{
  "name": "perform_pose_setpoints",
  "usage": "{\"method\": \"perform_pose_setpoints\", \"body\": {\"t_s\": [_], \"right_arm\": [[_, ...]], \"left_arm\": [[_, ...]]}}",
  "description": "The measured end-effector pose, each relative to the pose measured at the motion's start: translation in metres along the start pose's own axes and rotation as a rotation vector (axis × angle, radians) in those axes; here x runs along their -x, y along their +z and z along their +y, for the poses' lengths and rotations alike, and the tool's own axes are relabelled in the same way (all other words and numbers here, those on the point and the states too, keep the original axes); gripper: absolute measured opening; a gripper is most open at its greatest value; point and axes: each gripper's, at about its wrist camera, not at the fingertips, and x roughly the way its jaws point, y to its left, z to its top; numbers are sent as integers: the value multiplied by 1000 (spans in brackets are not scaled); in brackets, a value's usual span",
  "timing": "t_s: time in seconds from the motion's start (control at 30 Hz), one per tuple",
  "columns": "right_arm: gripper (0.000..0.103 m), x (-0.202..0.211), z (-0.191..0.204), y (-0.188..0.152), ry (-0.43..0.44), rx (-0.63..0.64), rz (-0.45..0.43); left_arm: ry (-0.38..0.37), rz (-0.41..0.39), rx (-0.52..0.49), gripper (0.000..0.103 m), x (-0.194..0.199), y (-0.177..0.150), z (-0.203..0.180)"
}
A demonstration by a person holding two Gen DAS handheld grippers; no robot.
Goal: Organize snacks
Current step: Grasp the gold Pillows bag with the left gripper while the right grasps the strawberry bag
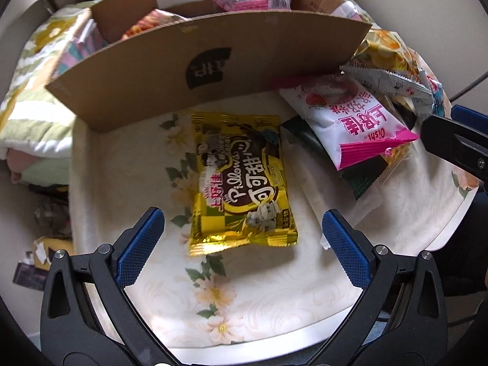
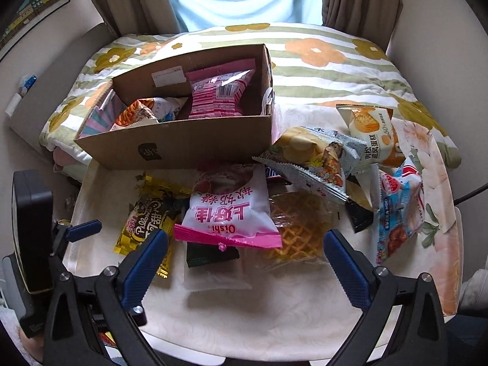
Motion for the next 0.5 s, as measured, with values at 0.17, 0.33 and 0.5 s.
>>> {"method": "perform_pose_setpoints", "body": {"t_s": [0.17, 0.33, 0.5], "right_arm": [[101, -24, 7, 7, -18, -6, 29], [101, -46, 14, 15, -33, 6, 61], [101, -68, 19, 22, -45, 17, 96]], "left_arm": [[-16, 24, -31, 103, -18, 7, 0], [-38, 43, -32, 102, -29, 13, 4], [-53, 61, -36, 99, -39, 19, 11]]}}
